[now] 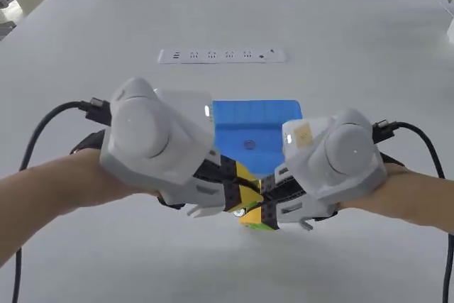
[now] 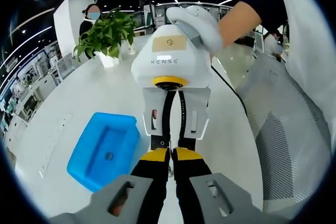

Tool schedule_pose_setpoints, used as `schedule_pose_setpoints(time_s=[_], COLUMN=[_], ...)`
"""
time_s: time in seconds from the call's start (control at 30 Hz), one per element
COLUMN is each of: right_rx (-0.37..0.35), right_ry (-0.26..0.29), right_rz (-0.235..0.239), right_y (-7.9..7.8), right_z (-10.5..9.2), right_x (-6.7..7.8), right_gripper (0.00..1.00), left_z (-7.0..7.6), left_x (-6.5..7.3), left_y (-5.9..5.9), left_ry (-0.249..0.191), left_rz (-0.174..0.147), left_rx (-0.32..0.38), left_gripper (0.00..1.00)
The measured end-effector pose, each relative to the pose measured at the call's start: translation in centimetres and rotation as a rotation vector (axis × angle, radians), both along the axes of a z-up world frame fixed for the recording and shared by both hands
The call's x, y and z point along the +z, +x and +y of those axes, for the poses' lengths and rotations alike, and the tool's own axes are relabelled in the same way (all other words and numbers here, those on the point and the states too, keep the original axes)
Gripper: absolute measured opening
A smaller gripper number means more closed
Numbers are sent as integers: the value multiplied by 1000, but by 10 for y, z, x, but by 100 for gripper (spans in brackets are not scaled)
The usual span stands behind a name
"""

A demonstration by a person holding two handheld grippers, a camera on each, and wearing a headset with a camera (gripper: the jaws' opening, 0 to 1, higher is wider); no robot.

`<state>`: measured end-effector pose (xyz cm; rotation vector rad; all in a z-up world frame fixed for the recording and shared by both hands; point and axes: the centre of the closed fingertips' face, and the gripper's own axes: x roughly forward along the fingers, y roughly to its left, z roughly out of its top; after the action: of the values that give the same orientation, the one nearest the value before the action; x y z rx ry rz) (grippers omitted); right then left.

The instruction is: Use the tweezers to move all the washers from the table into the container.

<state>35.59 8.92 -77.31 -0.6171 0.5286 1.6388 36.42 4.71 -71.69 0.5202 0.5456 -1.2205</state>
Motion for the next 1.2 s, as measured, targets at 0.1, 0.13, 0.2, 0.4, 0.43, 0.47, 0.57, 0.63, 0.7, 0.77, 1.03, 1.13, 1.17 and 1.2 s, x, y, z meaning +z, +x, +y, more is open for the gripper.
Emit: schedule_pose_setpoints(time_s=[0.1,0.13,0.2,0.4,0.43,0.47,0.57,0.63,0.7,0.77,1.03,1.13,1.17,1.2], right_rx=[20,18,9,5,5,3,-3,-7,-9,-10,-36,-40,-41,-42], right_ry=[-3,-3,-1,-1,-1,-1,1,4,5,6,20,22,25,29], right_rz=[-29,-27,-18,-14,-14,-14,-13,-11,-12,-12,1,2,4,9], right_y=[0,0,1,0,1,1,2,2,2,2,4,4,4,4], right_z=[0,0,0,1,1,1,1,1,1,1,-1,-2,-2,-2], right_x=[0,0,0,0,0,0,0,0,0,0,4,6,7,9], right_gripper=[10,10,9,9,9,9,9,9,9,9,9,9,9,9], left_z=[0,1,1,3,3,3,3,3,2,2,4,3,3,3], left_x=[0,0,0,0,0,0,0,0,-1,-1,0,5,6,6], left_y=[0,1,2,1,2,2,3,3,2,1,4,5,5,5], left_ry=[4,-8,-16,-7,-8,-9,-6,0,1,-2,-6,-27,-27,-25], left_rz=[2,15,22,15,17,17,13,0,-1,9,-4,-5,-7,-13], left_rx=[-2,13,21,12,16,17,13,-3,-3,-2,18,29,30,30], left_gripper=[6,7,7,7,7,7,7,8,8,10,13,14,15,16])
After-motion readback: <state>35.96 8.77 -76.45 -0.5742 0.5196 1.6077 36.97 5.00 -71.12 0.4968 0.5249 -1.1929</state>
